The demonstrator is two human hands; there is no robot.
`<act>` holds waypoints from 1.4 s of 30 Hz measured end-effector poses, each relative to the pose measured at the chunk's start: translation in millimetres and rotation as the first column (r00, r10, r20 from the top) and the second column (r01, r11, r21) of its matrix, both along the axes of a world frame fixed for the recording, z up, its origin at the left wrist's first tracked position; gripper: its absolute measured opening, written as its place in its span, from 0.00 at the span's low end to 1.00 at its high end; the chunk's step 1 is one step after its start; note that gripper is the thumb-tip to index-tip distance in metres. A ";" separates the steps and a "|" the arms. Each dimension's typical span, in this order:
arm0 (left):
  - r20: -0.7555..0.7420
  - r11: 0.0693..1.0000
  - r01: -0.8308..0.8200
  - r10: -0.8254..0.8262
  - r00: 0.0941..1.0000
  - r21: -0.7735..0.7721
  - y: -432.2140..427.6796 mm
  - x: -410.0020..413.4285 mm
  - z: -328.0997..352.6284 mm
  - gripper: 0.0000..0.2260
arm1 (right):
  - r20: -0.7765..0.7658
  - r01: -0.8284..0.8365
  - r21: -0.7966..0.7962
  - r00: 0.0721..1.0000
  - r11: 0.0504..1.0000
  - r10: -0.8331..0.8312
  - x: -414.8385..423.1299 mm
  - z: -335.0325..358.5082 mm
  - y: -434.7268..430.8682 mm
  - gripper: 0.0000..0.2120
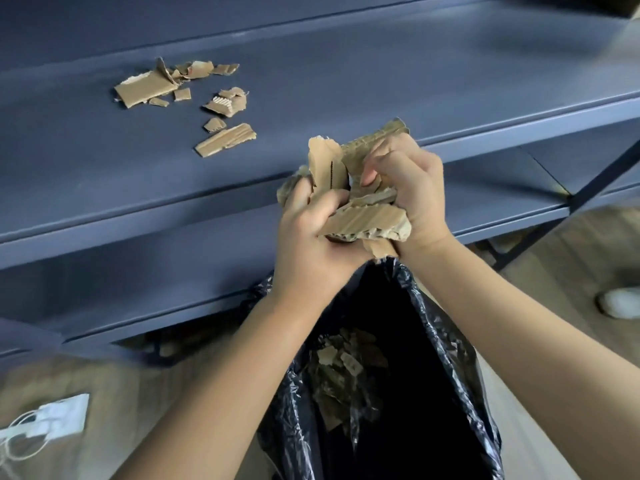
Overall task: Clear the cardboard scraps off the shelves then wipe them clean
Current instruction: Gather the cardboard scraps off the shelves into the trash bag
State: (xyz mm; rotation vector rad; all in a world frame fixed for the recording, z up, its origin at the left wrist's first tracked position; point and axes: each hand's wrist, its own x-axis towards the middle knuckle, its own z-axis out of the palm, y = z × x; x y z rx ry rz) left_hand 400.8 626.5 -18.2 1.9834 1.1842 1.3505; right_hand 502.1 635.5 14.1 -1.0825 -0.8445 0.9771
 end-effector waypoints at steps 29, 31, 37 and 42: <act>-0.497 0.680 -0.095 -0.426 0.756 -0.727 -76.1 -15.4 -116.1 0.26 | 0.518 0.189 -0.688 0.804 0.700 0.291 42.4 -166.2 -78.8 0.12; -0.516 0.727 -0.074 -0.409 0.753 -0.683 -67.2 -14.4 -105.8 0.25 | 0.591 0.203 -0.574 0.773 0.793 0.229 35.5 -137.9 -66.2 0.10; -0.599 0.866 0.030 -0.370 0.710 -0.500 -38.2 -1.8 -63.1 0.18 | 0.623 0.171 -0.284 0.781 0.944 0.046 -2.2 -57.3 -16.6 0.13; -0.490 0.986 -0.057 -0.028 0.871 -0.158 -4.5 -9.4 -30.5 0.11 | 0.588 0.101 -0.154 0.809 0.983 0.009 -32.4 -24.4 22.1 0.10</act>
